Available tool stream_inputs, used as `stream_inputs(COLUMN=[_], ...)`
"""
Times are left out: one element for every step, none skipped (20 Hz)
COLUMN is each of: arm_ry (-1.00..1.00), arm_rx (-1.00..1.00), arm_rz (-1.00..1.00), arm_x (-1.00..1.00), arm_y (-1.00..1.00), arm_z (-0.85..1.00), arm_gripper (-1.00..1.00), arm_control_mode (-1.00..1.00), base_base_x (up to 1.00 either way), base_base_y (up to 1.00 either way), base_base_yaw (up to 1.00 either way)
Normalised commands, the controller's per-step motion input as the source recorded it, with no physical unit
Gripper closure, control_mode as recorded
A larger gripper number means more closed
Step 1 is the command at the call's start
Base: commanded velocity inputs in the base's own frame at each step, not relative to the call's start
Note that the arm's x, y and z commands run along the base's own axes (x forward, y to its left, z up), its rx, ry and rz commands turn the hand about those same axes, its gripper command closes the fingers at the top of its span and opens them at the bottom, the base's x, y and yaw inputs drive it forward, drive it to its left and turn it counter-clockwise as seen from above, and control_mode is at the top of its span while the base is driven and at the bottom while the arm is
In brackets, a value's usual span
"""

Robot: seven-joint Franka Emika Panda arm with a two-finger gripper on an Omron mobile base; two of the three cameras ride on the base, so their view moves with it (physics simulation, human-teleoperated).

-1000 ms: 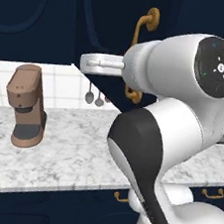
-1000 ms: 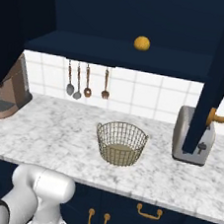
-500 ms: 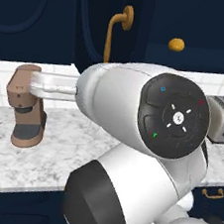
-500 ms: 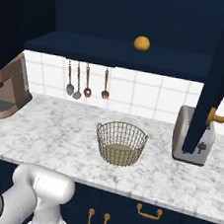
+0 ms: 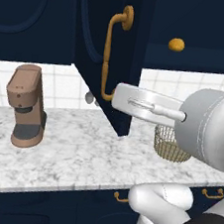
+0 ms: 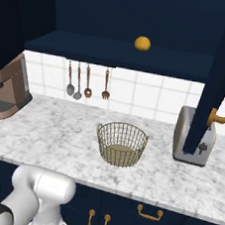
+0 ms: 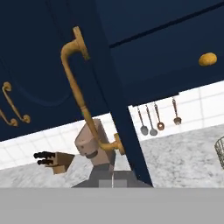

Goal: Open the cabinet, pick up the bread from the cabinet and place it in the basket. Then move the basket to the dining counter.

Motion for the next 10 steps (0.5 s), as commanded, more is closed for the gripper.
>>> stream_inputs(arm_ry=[0.0,0.02,0.03,0.0,0.01,0.0,0.0,0.0,0.0,0.0], arm_rx=[0.18,0.17,0.15,0.15,0.14,0.13,0.11,0.08,0.05,0.07], arm_rz=[0.0,0.0,0.0,0.0,0.0,0.0,0.0,0.0,0.0,0.0], arm_x=[0.0,0.04,0.08,0.09,0.2,0.2,0.4,0.54,0.64,0.69], arm_y=[-1.0,-1.0,-1.0,-1.0,-1.0,-1.0,-1.0,-1.0,-1.0,-1.0], arm_z=[-0.04,-0.12,-0.26,-0.41,-0.64,-0.79,-1.0,-1.0,-1.0,-1.0], arm_gripper=[1.0,1.0,1.0,1.0,1.0,1.0,1.0,1.0,1.0,1.0], arm_control_mode=[-1.0,-1.0,-1.0,-1.0,-1.0,-1.0,-1.0,-1.0,-1.0,-1.0], base_base_x=[0.0,0.0,0.0,0.0,0.0,0.0,0.0,0.0,0.0,0.0], base_base_y=[0.0,0.0,0.0,0.0,0.0,0.0,0.0,0.0,0.0,0.0], base_base_yaw=[0.0,0.0,0.0,0.0,0.0,0.0,0.0,0.0,0.0,0.0])
